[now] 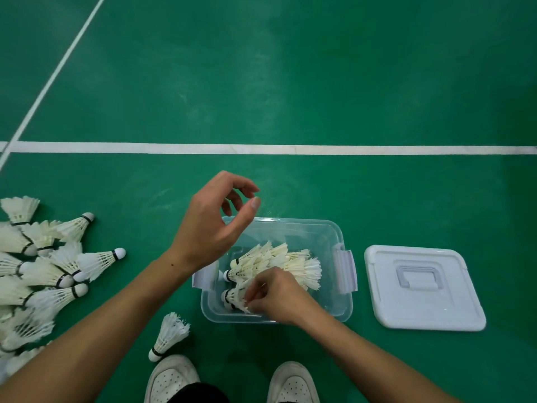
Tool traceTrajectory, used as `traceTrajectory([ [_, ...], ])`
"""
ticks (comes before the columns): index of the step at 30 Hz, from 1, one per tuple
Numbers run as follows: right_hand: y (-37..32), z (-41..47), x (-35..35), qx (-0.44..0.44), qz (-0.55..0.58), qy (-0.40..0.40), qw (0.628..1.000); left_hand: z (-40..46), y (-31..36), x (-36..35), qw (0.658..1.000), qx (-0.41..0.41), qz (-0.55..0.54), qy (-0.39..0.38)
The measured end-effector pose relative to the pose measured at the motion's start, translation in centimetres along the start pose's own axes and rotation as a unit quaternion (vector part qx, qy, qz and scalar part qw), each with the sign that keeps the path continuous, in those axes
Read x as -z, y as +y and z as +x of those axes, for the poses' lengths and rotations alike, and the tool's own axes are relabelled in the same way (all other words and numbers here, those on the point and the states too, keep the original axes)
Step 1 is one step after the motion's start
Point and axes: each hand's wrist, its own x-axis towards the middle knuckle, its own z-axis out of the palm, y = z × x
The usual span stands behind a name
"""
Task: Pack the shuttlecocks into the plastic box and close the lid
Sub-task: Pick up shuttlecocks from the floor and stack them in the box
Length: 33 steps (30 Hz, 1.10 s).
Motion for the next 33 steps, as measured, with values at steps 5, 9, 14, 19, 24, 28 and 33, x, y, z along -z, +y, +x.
traceTrajectory([
  [5, 0.3, 0.3, 0.9, 0.022, 0.032, -0.035, 0.999, -2.7, -1.4, 2.4, 0.998, 0.048, 0.027, 0.007],
  [9, -0.3, -1.5, 2.9, 0.052, -0.003, 0.039, 0.998, -5.5, -2.6, 5.5, 0.991, 0.120, 0.046, 0.033],
  [14, -3.7, -3.6, 2.3, 0.130, 0.013, 0.123, 0.984, -9.7, -2.9, 9.2, 0.979, 0.193, 0.051, 0.046],
  [19, -8.2, -4.6, -3.4, 0.227, 0.031, 0.095, 0.969, -14.4, -4.0, 12.6, 0.962, 0.251, 0.076, 0.080],
  [24, -9.8, -3.6, -9.2, 0.249, 0.007, 0.055, 0.967, -19.0, -5.4, 15.6, 0.945, 0.297, 0.089, 0.103],
  [28, -9.8, -2.2, -11.4, 0.228, -0.037, 0.046, 0.972, -22.6, -6.7, 17.5, 0.941, 0.312, 0.091, 0.096],
  [33, -9.4, -0.2, -13.6, 0.195, -0.100, 0.044, 0.975, -27.0, -8.9, 19.4, 0.933, 0.332, 0.134, 0.044],
])
